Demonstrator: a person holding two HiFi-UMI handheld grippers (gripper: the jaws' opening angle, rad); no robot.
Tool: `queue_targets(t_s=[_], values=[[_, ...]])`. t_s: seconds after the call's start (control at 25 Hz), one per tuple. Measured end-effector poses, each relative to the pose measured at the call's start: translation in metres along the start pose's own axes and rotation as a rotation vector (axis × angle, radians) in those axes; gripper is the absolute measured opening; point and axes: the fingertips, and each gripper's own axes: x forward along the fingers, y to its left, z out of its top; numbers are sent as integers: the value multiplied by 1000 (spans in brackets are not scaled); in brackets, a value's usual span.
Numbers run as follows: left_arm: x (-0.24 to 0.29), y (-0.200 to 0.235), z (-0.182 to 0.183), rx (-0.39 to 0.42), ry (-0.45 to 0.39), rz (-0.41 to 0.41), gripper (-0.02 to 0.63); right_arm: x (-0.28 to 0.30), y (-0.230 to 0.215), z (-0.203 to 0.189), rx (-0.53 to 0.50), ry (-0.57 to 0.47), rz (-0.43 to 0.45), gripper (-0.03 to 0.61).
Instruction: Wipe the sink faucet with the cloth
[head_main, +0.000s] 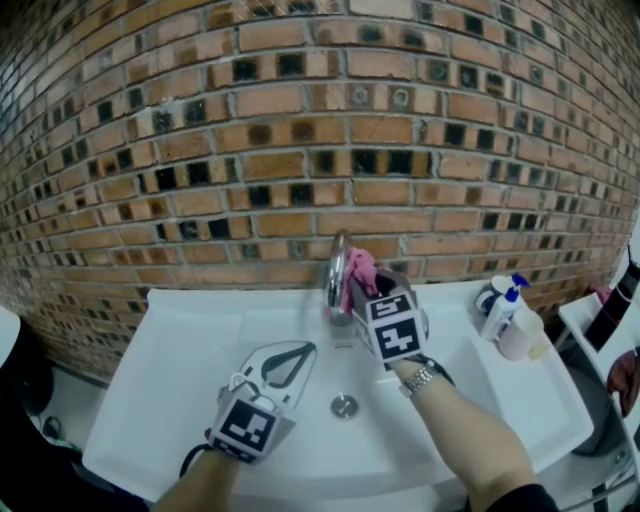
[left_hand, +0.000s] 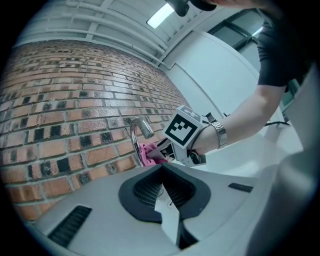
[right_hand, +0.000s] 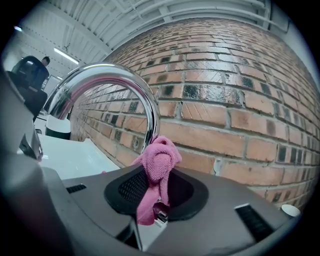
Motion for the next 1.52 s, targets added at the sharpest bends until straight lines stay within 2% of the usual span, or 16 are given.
queue_targets(t_s=[0.76,1.16,1.52], values=[[-1,-1,0,0,6,-4,8,-5,30,-42,18,71,54,97],[1,-2,-1,1,9,-5,8,1,55,-68,15,150,137,95],[0,-2,0,-15,11,-1,8,-2,53,-86,29,227,148,95]])
